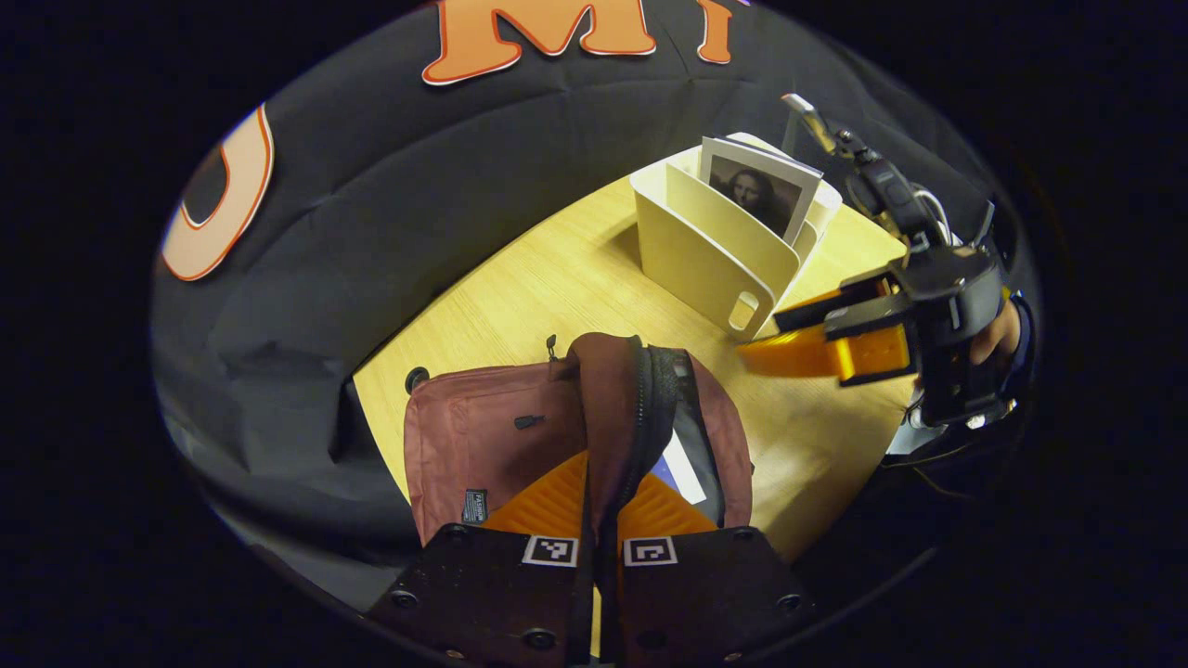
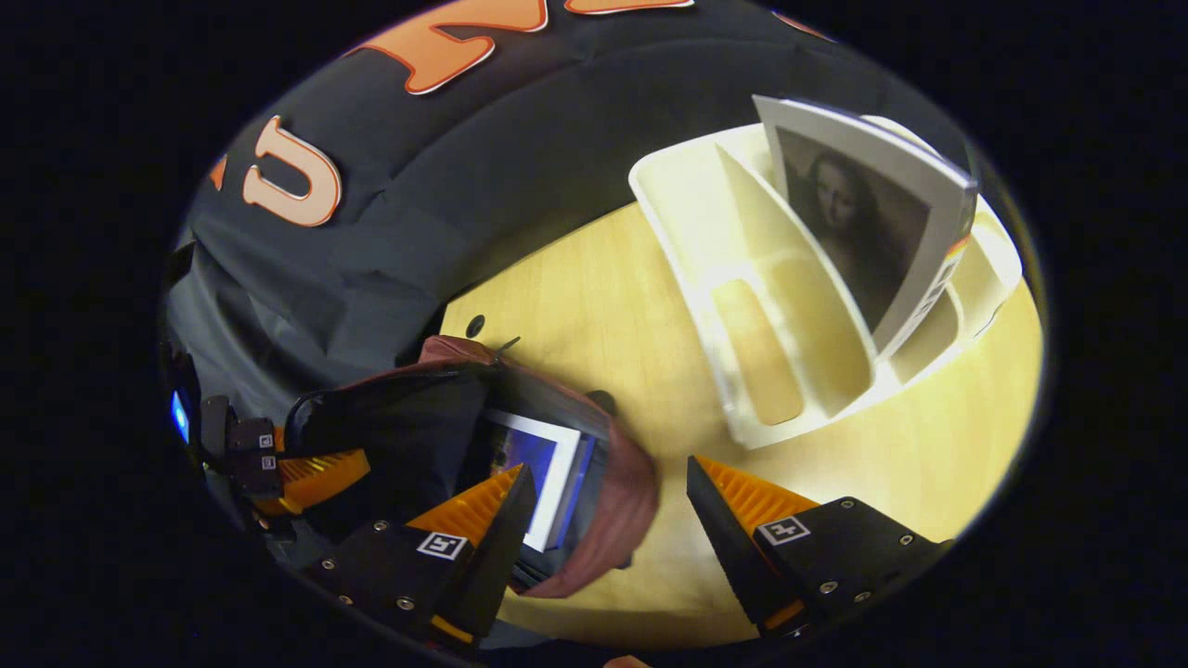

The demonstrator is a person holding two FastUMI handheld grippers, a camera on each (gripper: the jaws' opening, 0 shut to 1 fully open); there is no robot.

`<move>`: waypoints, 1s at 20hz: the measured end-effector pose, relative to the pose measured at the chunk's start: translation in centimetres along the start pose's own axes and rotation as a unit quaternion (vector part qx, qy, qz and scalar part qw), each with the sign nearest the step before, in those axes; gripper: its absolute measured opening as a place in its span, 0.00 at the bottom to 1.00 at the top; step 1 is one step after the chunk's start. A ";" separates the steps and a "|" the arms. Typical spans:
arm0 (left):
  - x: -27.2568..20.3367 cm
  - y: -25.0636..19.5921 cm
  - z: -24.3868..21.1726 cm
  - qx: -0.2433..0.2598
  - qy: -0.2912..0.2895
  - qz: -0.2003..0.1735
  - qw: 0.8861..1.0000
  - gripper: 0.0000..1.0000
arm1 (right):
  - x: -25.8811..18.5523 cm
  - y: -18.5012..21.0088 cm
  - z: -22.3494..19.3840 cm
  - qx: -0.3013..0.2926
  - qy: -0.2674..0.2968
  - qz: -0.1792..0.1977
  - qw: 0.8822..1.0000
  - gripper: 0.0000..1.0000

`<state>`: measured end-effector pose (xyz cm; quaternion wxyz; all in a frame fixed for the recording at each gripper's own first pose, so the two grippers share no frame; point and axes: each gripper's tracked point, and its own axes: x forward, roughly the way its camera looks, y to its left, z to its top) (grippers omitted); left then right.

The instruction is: Open the schoolbag, grab two books from the bookshelf and put them into the schoolbag.

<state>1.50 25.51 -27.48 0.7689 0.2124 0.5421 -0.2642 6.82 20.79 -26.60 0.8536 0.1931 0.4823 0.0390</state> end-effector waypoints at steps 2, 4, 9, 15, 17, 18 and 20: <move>0.3 -0.4 -0.1 -0.001 0.001 -0.002 1.000 0.04 | -2.1 -2.1 1.1 -0.030 0.001 -0.025 0.999 0.97; 0.6 -0.5 -0.1 -0.006 0.003 -0.004 1.000 0.04 | -4.3 -4.6 2.1 -0.058 0.013 -0.064 0.996 0.98; 1.3 -1.0 -0.2 -0.021 0.005 -0.006 1.000 0.04 | -8.7 -7.9 5.8 -0.110 0.033 -0.103 0.988 0.98; 1.7 -0.9 -0.5 -0.041 0.005 0.004 0.999 0.04 | -11.7 -10.3 11.5 -0.157 0.052 -0.131 0.978 0.98; 1.7 -0.8 -0.6 -0.046 0.006 0.011 0.999 0.04 | -11.5 -11.0 13.4 -0.164 0.062 -0.134 0.975 0.98; 1.6 -0.7 -0.6 -0.049 0.007 0.014 0.999 0.04 | -11.0 -11.4 14.3 -0.168 0.066 -0.136 0.974 0.98; 1.8 -0.7 -0.6 -0.054 0.010 0.020 0.998 0.04 | -9.8 -12.0 15.6 -0.181 0.082 -0.136 0.971 0.98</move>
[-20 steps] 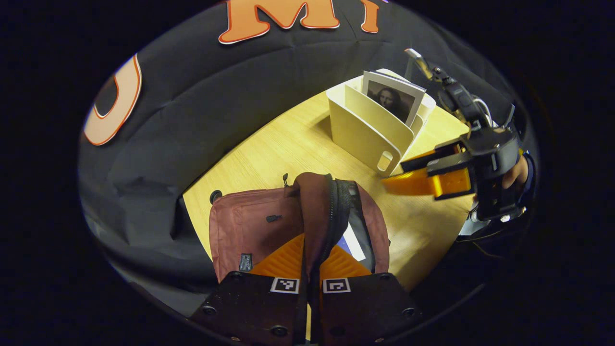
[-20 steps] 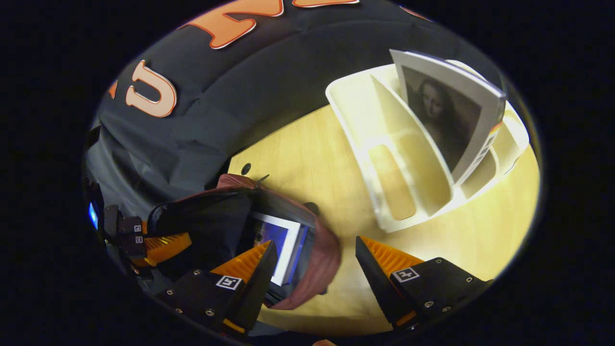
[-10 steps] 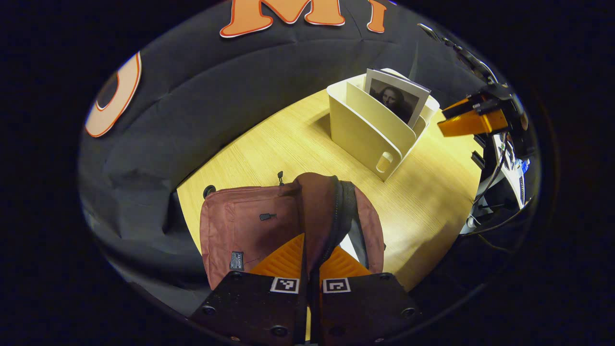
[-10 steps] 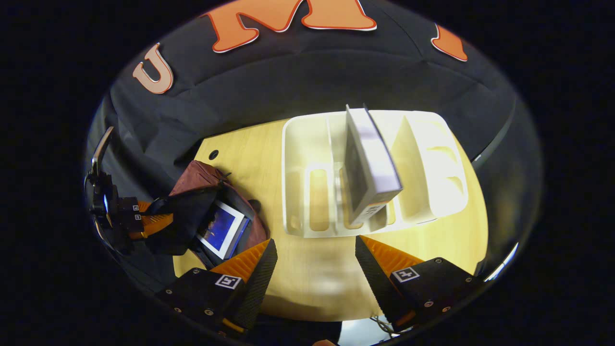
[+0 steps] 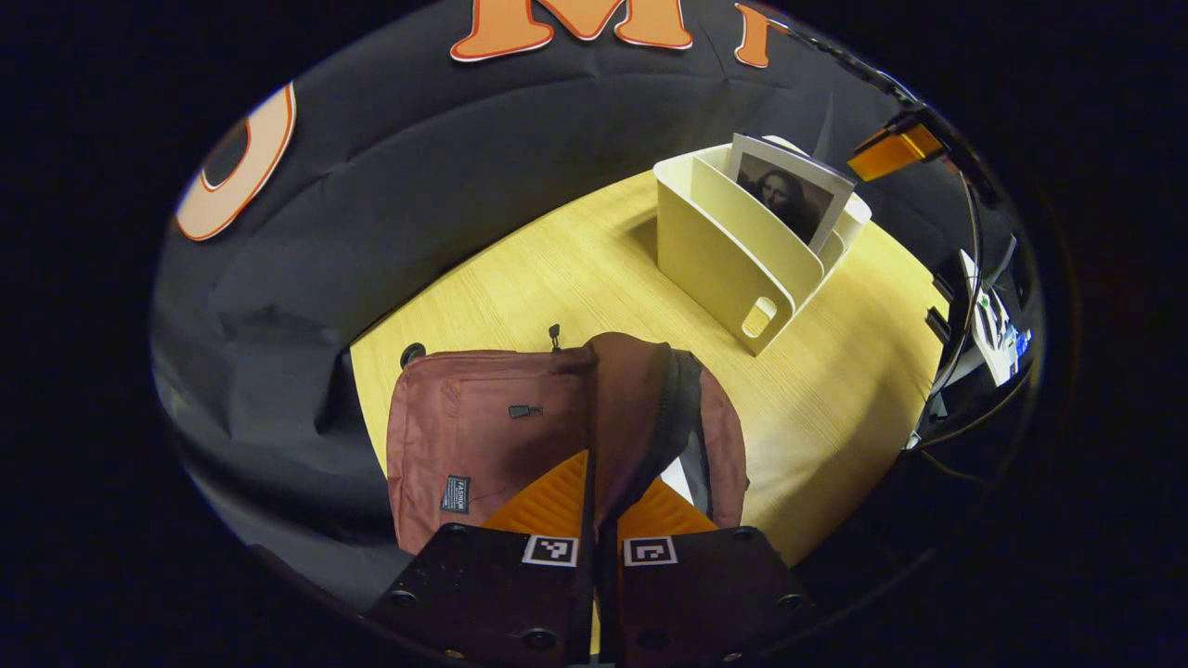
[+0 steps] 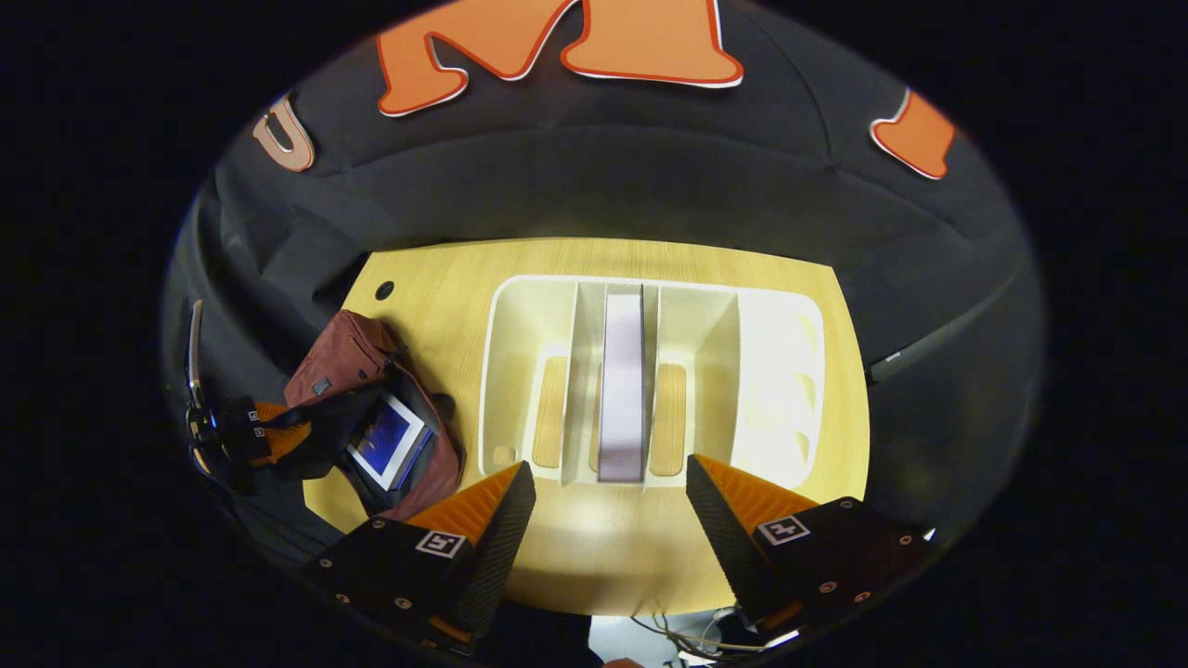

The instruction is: Open the schoolbag, grab two books from the bookshelf and put them into the schoolbag.

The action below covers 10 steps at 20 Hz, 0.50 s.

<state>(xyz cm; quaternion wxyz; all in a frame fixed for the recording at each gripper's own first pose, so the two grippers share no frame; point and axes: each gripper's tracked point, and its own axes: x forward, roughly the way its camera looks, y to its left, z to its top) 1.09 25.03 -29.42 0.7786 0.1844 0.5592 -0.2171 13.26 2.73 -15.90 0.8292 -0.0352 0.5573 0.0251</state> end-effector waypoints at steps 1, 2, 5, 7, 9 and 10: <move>0.0 -0.1 0.0 -0.002 0.002 0.002 1.000 0.04 | 0.8 -0.1 0.5 -0.011 0.007 0.003 1.000 0.98; 0.1 0.0 0.0 -0.006 0.002 0.005 1.000 0.04 | 1.6 -0.3 0.9 -0.019 0.012 0.000 1.000 0.98; 0.2 -0.1 -0.3 -0.017 0.007 0.011 1.000 0.04 | 4.6 0.0 1.0 -0.035 0.039 0.010 0.999 0.98; 0.1 0.1 -0.3 -0.022 0.011 0.018 1.000 0.04 | 6.2 -0.3 1.1 -0.042 0.056 0.008 0.998 0.99; 0.1 0.0 -0.3 -0.027 0.014 0.022 0.999 0.04 | 7.6 -0.2 1.4 -0.034 0.069 0.012 0.997 0.95; 0.1 -0.1 -0.5 -0.030 0.016 0.022 0.999 0.04 | 8.2 -0.2 1.6 -0.031 0.073 0.014 0.997 0.91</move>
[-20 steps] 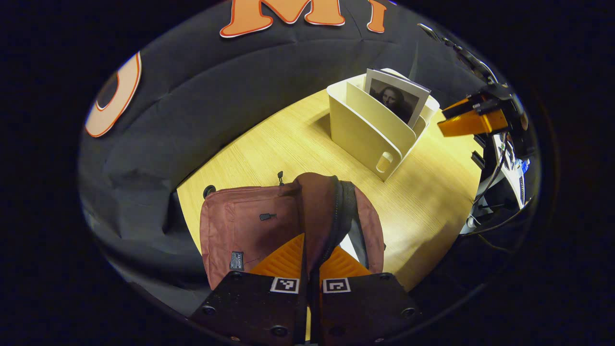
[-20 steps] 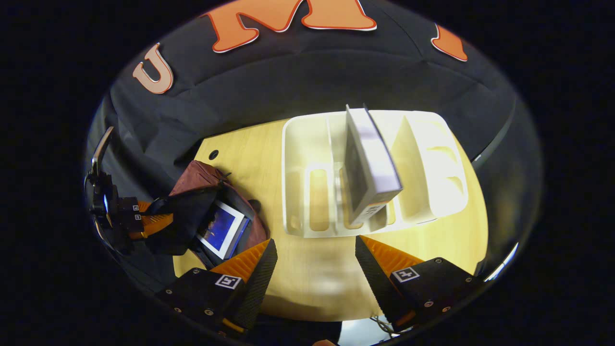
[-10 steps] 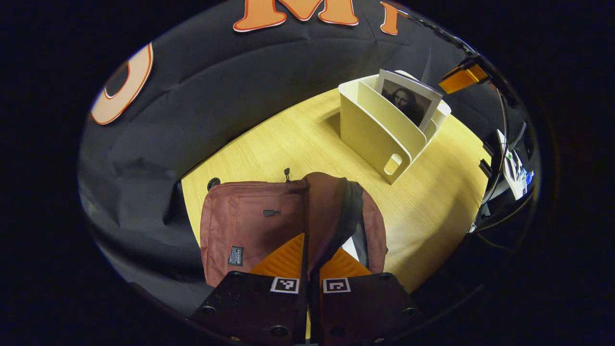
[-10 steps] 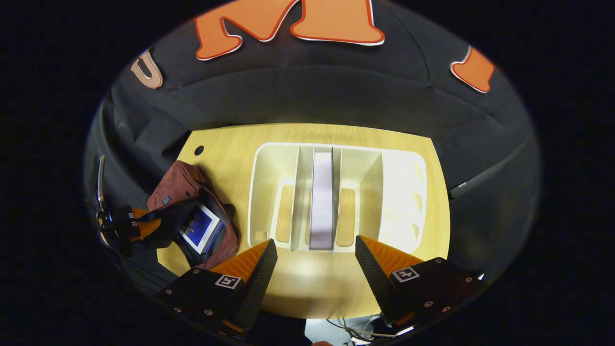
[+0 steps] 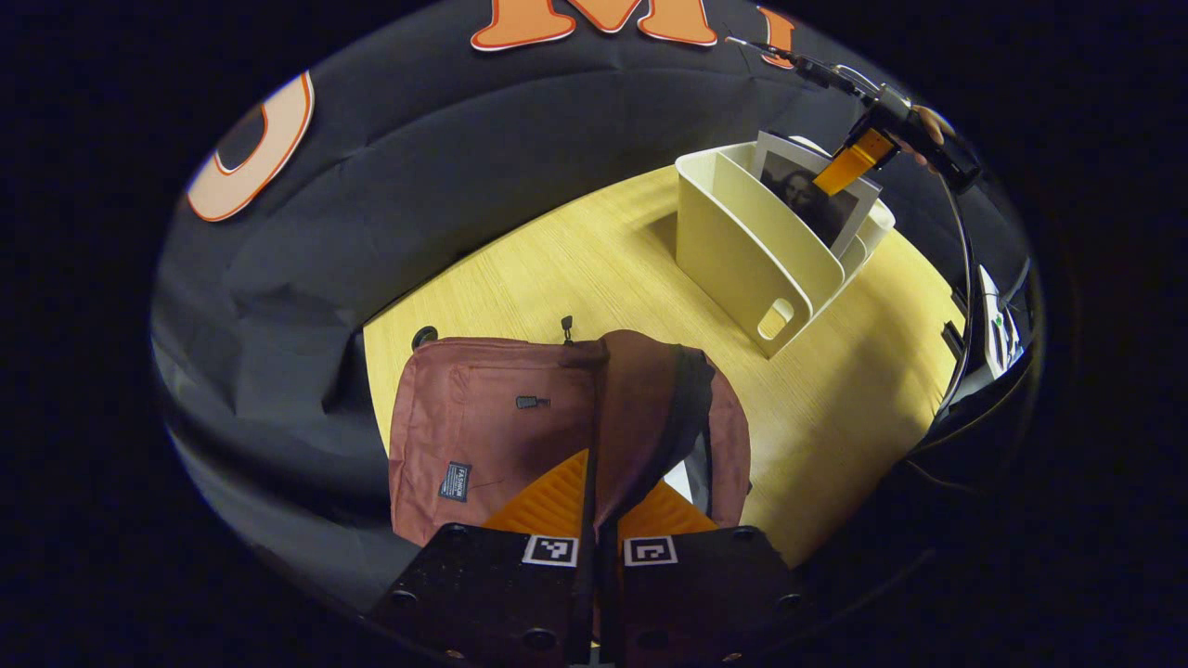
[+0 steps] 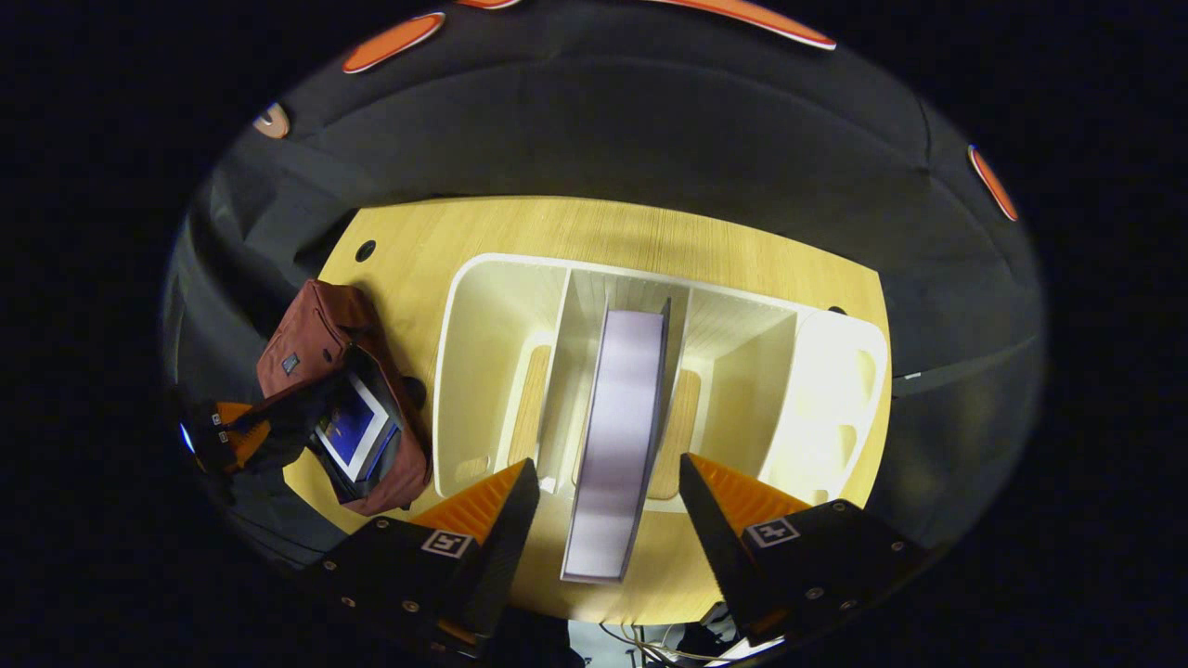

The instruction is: Open the schoolbag, grab two books from the bookshelf and put them into the schoolbag.

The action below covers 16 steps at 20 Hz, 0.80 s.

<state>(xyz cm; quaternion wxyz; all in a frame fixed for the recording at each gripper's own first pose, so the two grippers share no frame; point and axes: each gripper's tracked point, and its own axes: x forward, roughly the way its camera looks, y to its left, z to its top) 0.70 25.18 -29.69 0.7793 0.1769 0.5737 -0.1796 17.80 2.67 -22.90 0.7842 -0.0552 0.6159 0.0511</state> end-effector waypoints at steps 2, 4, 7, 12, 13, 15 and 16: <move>0.0 -0.1 -0.2 -0.007 0.004 0.002 1.000 0.04 | 1.1 0.0 0.2 0.002 0.013 0.004 1.000 0.80; -0.1 -0.1 -0.3 -0.011 0.007 0.006 1.000 0.04 | 2.1 0.0 0.2 0.003 0.026 0.004 1.000 0.70; -0.2 -0.2 -0.3 -0.016 0.009 0.011 1.000 0.04 | 2.6 0.3 0.3 0.008 0.040 0.007 0.999 0.38; -0.2 -0.2 -0.3 -0.021 0.005 0.012 1.000 0.04 | 1.5 0.3 0.2 0.025 0.043 0.003 0.999 0.40; -0.2 -0.2 -0.2 -0.020 0.003 0.010 1.000 0.04 | 0.6 0.2 0.2 0.023 0.038 0.001 0.999 0.39; -0.1 -0.5 -0.2 -0.021 -0.002 0.004 1.000 0.04 | -1.4 0.3 0.6 0.021 0.021 -0.007 1.000 0.39; -0.2 -0.4 -0.1 -0.021 -0.005 0.001 1.000 0.04 | -2.5 0.3 0.8 0.021 0.012 -0.009 1.000 0.39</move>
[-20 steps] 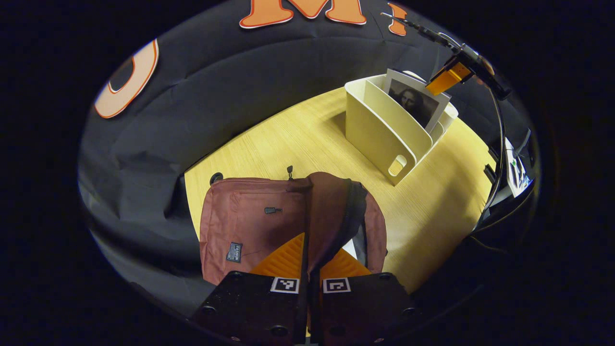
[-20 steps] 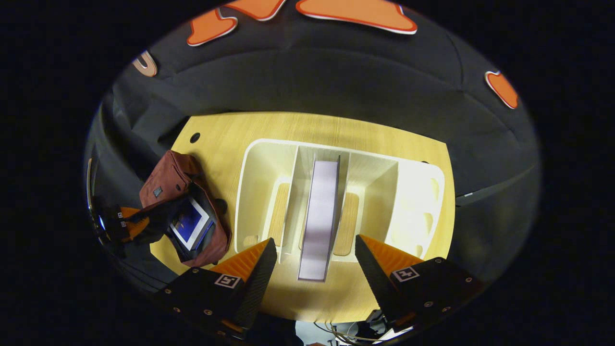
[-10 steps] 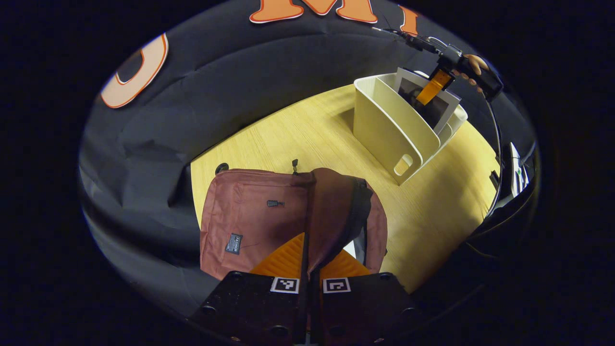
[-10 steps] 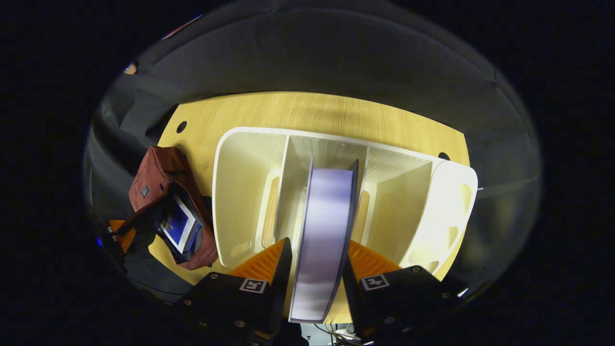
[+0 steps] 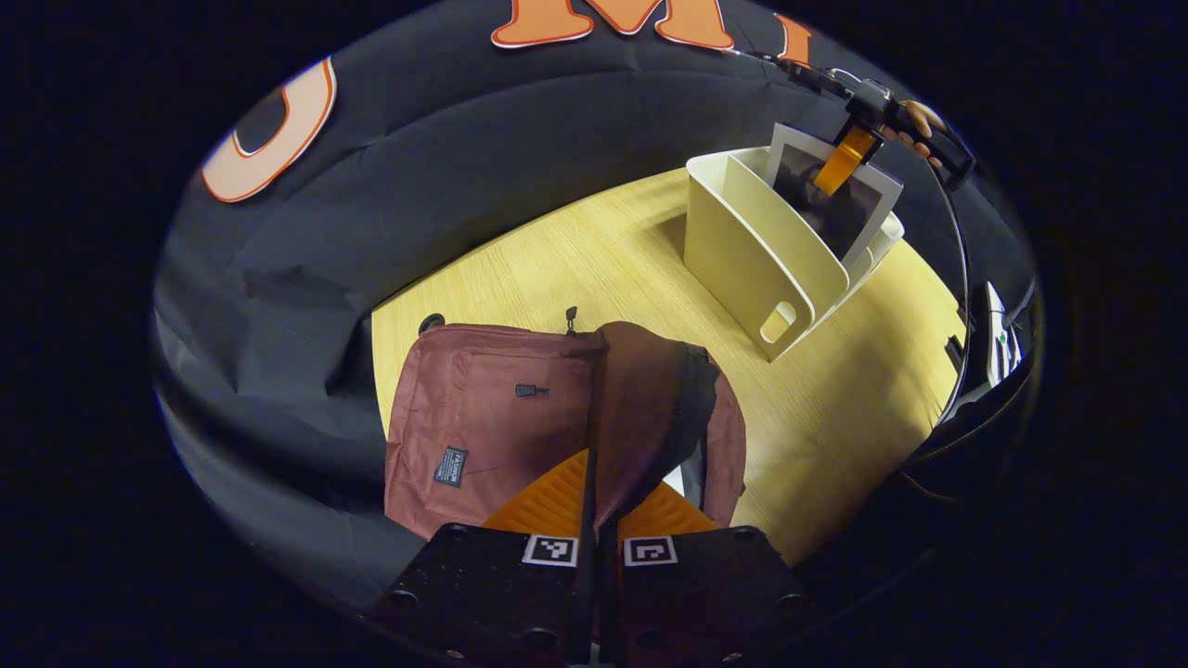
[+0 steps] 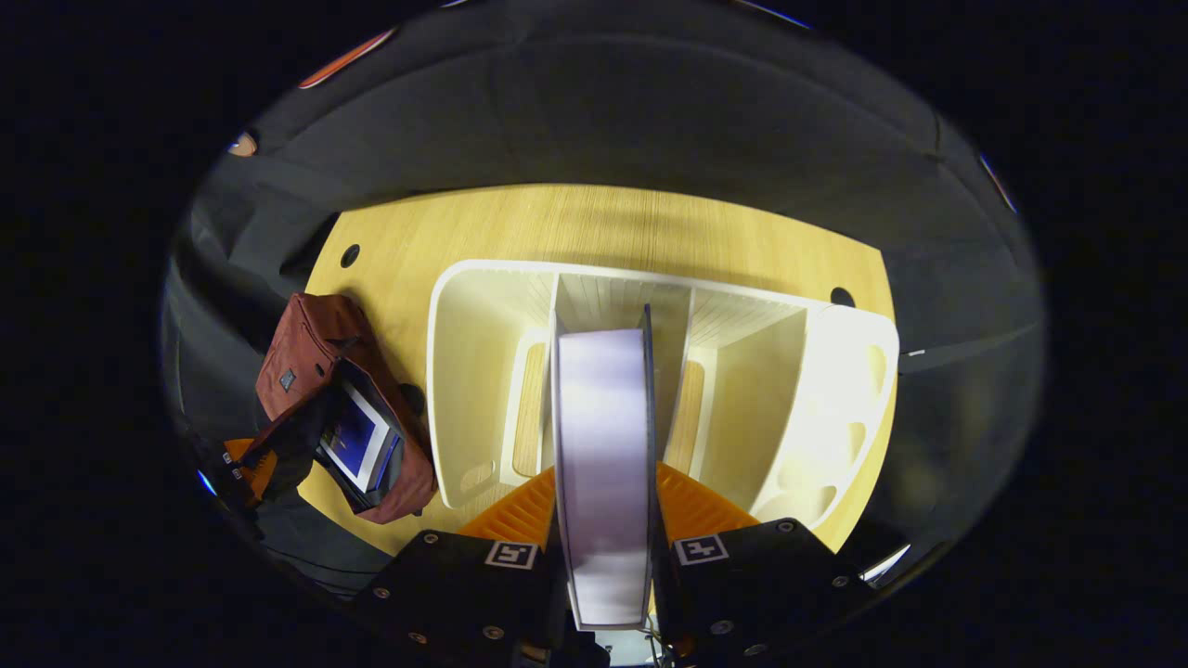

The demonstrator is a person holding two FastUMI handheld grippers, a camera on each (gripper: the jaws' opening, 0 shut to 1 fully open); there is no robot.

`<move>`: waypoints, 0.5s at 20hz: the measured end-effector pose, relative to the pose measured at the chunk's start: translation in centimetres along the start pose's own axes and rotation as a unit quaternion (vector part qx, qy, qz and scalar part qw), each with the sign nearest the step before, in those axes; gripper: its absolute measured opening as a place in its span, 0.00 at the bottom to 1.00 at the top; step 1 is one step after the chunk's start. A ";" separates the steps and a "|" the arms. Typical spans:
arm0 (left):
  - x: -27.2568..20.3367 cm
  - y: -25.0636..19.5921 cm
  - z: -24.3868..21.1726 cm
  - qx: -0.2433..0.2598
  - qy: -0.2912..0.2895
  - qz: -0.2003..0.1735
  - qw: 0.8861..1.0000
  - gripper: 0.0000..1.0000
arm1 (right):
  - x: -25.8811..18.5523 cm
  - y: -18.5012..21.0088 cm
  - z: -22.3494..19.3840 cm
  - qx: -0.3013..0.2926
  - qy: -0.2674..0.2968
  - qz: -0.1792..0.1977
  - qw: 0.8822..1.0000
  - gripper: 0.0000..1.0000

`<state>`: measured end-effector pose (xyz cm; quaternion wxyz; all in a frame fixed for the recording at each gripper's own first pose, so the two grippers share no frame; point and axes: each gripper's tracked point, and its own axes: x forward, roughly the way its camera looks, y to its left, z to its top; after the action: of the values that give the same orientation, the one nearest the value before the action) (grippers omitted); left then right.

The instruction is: Open the schoolbag, grab two books from the bookshelf and put them into the schoolbag.

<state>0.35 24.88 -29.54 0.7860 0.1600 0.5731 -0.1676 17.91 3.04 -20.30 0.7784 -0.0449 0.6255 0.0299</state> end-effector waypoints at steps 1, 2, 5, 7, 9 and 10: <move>0.0 -0.1 0.0 -0.001 -0.003 -0.004 1.000 0.04 | -1.2 0.2 0.2 0.004 -0.009 -0.001 1.000 0.39; 0.1 -0.3 -0.1 -0.004 -0.005 -0.008 1.000 0.04 | -2.3 0.3 0.3 0.005 -0.018 -0.001 1.000 0.39; 0.0 -0.6 0.2 -0.004 -0.015 -0.019 1.000 0.04 | -5.0 0.0 -0.2 0.009 -0.037 -0.019 0.999 0.38; -0.3 -0.3 0.4 -0.001 -0.024 -0.026 0.999 0.04 | -6.8 0.3 -0.9 0.019 -0.046 -0.022 0.999 0.38; -0.8 0.0 -0.7 0.001 -0.030 -0.034 0.999 0.04 | -8.7 0.8 -1.6 0.032 -0.059 -0.022 0.998 0.38; -0.9 0.2 -1.0 0.001 -0.032 -0.036 0.999 0.04 | -9.7 1.1 -1.9 0.038 -0.066 -0.022 0.997 0.38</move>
<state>-0.65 25.54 -28.94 0.7974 0.1344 0.5526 -0.2020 13.83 4.07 -11.28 0.8196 -0.0266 0.5723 -0.0081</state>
